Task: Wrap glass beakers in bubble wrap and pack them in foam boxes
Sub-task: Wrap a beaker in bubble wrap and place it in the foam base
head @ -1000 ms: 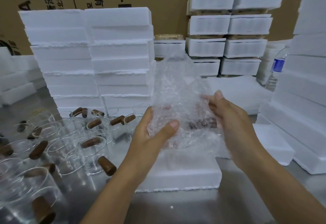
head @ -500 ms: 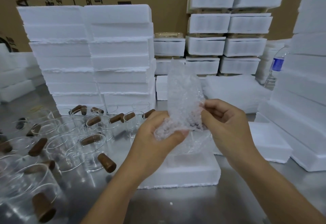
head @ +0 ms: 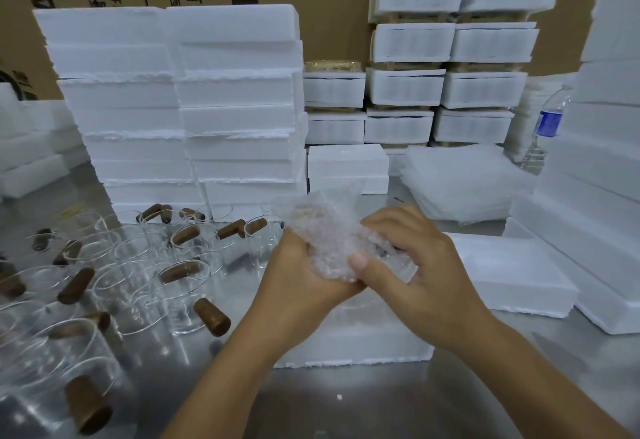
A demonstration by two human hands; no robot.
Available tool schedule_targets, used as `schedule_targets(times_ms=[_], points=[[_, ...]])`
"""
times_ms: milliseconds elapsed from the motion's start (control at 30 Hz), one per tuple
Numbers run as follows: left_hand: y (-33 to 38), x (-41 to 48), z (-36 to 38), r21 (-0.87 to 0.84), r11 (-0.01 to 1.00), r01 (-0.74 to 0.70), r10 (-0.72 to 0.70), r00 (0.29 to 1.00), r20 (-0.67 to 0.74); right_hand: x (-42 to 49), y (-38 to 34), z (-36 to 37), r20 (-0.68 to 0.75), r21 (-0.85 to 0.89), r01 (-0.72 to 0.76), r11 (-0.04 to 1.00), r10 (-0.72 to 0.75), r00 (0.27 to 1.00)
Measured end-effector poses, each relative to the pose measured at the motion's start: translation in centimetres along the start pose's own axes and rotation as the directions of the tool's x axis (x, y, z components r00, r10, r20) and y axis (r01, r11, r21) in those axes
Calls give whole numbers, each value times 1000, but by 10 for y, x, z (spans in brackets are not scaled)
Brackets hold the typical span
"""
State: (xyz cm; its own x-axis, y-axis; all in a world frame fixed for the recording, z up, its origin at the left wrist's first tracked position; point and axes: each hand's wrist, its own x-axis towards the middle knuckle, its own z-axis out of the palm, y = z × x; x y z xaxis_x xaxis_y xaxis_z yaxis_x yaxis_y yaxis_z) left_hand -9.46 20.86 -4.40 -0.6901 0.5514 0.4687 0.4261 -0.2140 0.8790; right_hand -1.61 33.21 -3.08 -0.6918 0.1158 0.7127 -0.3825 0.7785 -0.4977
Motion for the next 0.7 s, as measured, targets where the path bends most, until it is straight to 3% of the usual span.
schedule_targets(times_ms=[100,233,367,433,500,567,633,700], points=[[2,-1,1,-87,995,-50,50,999,-4,2,1,-1,35,20,-40,999,39,999],[4,-3,-2,111,989,-93,94,996,-1,1,5,-3,101,30,-200,979,196,975],[5,-5,-1,205,963,-175,167,984,58,3,6,-6,193,-41,-291,956,293,936],[5,-7,1,244,947,-212,198,977,80,5,3,-7,227,22,-357,934,343,911],[6,-7,2,310,920,-238,225,971,77,6,0,-8,157,189,-410,892,385,910],[9,-6,1,404,875,-264,266,962,53,5,-2,-8,14,277,-352,894,363,932],[11,-5,0,452,857,-245,263,964,24,3,-3,-8,-124,223,-221,949,253,960],[10,-4,-2,457,864,-214,227,974,27,3,-3,-8,-166,141,-97,985,120,979]])
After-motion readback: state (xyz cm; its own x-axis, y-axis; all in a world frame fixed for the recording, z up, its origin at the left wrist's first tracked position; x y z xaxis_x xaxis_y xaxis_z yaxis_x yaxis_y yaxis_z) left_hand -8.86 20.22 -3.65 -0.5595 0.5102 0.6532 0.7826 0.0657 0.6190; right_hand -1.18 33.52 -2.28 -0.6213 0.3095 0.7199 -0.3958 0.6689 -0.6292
